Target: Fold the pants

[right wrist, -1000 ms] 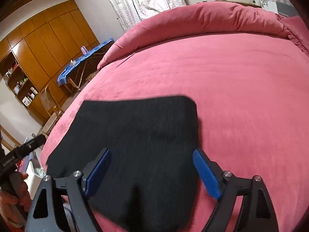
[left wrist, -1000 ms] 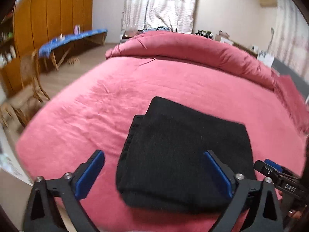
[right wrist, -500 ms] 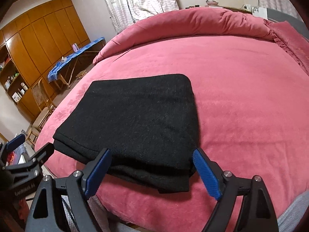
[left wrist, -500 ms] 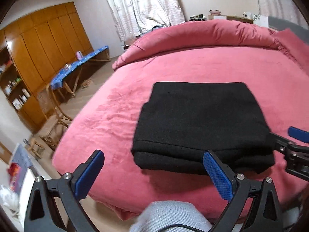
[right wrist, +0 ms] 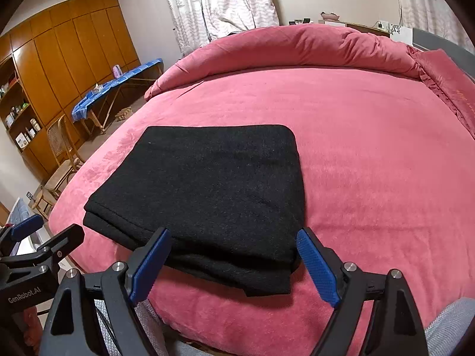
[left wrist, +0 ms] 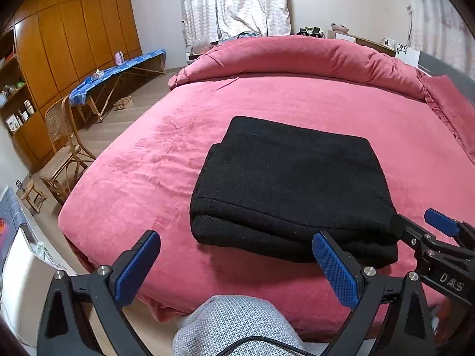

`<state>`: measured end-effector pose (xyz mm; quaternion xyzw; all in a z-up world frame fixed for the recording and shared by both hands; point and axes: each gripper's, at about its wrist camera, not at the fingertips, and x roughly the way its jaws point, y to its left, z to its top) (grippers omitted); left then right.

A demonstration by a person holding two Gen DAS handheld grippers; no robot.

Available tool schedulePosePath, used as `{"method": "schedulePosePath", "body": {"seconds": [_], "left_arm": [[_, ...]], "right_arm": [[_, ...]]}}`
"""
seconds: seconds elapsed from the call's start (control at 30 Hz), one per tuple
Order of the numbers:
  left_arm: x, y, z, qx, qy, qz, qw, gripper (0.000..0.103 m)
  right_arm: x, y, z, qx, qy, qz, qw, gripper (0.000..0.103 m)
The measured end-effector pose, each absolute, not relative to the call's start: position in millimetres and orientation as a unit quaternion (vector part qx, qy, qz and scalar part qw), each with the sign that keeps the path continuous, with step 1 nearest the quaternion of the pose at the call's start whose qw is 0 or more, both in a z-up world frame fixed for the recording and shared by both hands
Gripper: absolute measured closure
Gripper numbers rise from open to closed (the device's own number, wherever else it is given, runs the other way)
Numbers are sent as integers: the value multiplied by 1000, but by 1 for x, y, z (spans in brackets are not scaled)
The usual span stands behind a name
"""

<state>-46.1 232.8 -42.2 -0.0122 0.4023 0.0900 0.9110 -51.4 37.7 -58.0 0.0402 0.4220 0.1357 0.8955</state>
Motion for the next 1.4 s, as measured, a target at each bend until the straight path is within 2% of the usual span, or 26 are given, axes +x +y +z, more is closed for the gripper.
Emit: {"method": "schedulePosePath", "body": {"seconds": [1.4], "left_arm": [[-44,240,-50,-30,410,93,907,0]], "right_arm": [[-56,44,-55,34,420,133,897,15]]}}
